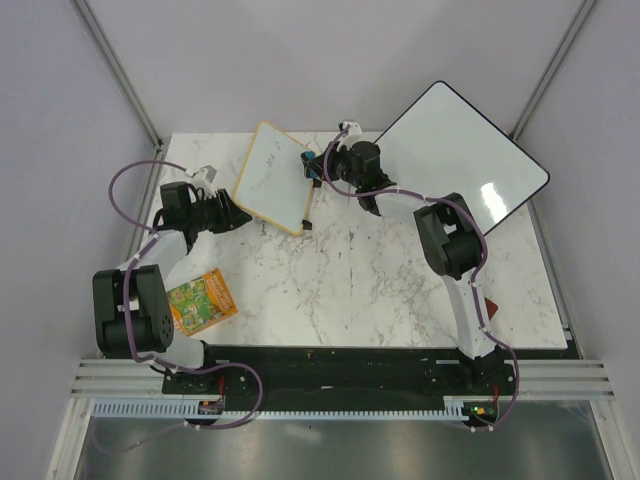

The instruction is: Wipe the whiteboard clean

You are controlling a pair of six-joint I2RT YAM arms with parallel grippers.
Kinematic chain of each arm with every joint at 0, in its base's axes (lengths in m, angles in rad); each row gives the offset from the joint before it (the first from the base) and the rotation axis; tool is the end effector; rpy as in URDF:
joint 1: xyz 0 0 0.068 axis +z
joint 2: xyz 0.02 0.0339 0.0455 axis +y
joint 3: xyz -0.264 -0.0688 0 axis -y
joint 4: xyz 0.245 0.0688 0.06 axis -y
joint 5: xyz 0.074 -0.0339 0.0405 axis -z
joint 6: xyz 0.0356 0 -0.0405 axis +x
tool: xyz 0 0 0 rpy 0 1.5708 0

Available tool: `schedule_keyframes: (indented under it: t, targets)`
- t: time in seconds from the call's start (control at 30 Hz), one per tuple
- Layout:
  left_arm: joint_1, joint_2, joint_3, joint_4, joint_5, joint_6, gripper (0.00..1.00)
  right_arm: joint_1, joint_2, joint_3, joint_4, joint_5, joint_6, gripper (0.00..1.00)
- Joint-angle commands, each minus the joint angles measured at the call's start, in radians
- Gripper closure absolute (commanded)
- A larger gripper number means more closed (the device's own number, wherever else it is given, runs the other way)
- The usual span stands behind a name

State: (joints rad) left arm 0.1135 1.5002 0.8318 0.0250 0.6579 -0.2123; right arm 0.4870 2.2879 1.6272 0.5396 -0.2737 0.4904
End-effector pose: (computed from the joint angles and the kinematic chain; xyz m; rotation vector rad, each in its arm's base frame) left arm 0.3130 0.0138 0.2108 0.0133 2.1637 -0.7798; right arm 0.4650 0.2571 0.1964 -0.2127 1.7693 0.9506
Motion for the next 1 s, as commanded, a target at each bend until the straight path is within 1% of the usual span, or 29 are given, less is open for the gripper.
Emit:
schedule_keyframes:
  t: [0.0, 0.13, 0.17, 0.23, 0.37, 0.47, 0.63, 0.73, 0.8, 0.83, 0.87, 0.93, 0.97]
  targets:
    - [-0.003, -0.073, 0.012, -0.019, -0.014, 0.051, 0.51, -0.005, -0.057, -0.004, 0.057, -0.03, 0.013, 1.0]
    - [-0.003, -0.118, 0.004, -0.068, -0.023, 0.059, 0.46, -0.008, -0.056, -0.007, 0.063, -0.038, 0.017, 1.0]
    - [-0.003, -0.129, -0.002, -0.08, -0.029, 0.066, 0.42, -0.008, -0.057, -0.007, 0.065, -0.038, 0.017, 1.0]
    - [-0.003, -0.17, -0.01, -0.099, -0.058, 0.068, 0.39, -0.01, -0.054, -0.01, 0.068, -0.042, 0.02, 1.0]
    - [-0.002, -0.222, -0.023, -0.138, -0.11, 0.067, 0.29, -0.01, -0.051, -0.01, 0.074, -0.051, 0.028, 1.0]
    - [-0.003, -0.253, -0.031, -0.166, -0.15, 0.059, 0.23, -0.011, -0.05, -0.01, 0.076, -0.056, 0.028, 1.0]
    - [-0.002, -0.27, -0.028, -0.194, -0.217, 0.039, 0.18, -0.014, -0.053, -0.016, 0.077, -0.055, 0.027, 1.0]
    - [-0.002, -0.279, -0.036, -0.178, -0.233, 0.022, 0.17, -0.022, -0.053, -0.018, 0.08, -0.058, 0.028, 1.0]
    - [0.0, -0.29, -0.045, -0.14, -0.234, -0.002, 0.16, -0.022, -0.054, -0.02, 0.082, -0.058, 0.028, 1.0]
    - [0.0, -0.291, -0.057, -0.12, -0.225, -0.012, 0.15, -0.025, -0.053, -0.018, 0.083, -0.059, 0.031, 1.0]
    - [0.002, -0.291, -0.063, -0.065, -0.21, -0.028, 0.15, -0.027, -0.053, -0.02, 0.085, -0.061, 0.031, 1.0]
    - [0.005, -0.264, -0.072, -0.03, -0.163, -0.047, 0.15, -0.03, -0.051, -0.02, 0.089, -0.065, 0.037, 1.0]
    - [0.005, -0.249, -0.074, 0.019, -0.15, -0.074, 0.15, -0.031, -0.05, -0.021, 0.091, -0.067, 0.039, 1.0]
